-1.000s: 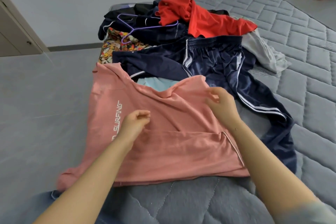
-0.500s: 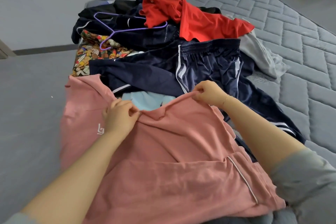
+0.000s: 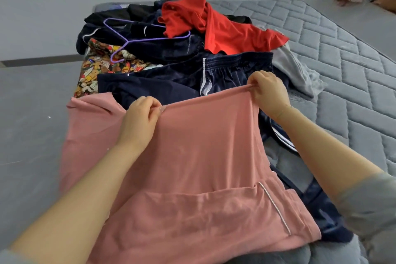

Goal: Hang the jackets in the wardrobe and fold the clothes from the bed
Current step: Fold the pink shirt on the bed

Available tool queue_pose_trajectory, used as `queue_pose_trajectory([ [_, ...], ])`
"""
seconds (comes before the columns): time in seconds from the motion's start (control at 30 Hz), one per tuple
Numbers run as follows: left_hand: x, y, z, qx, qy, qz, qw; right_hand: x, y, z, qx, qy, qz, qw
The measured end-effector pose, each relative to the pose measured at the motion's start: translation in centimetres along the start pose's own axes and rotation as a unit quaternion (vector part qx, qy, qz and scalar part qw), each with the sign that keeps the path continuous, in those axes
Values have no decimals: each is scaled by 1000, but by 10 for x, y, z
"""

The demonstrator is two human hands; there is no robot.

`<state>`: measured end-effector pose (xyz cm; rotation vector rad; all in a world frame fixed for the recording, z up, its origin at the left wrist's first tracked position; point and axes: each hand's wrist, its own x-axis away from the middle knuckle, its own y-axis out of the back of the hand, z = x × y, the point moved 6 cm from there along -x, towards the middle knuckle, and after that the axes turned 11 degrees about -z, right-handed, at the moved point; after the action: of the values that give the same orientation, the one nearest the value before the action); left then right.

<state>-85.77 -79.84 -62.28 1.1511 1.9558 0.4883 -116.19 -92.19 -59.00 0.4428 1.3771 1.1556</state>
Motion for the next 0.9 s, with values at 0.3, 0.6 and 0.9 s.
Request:
queue_pose_trajectory([
  [0.3, 102, 24, -15, 22, -68, 56, 996, 172, 38, 7, -100, -63, -69, 991],
  [0.6, 152, -9, -9, -18, -64, 187, 980, 198, 13, 45, 3, -63, 81, 995],
  [0.9, 113, 5, 12, 43, 13, 121, 992, 157, 15, 67, -132, -23, 90, 987],
])
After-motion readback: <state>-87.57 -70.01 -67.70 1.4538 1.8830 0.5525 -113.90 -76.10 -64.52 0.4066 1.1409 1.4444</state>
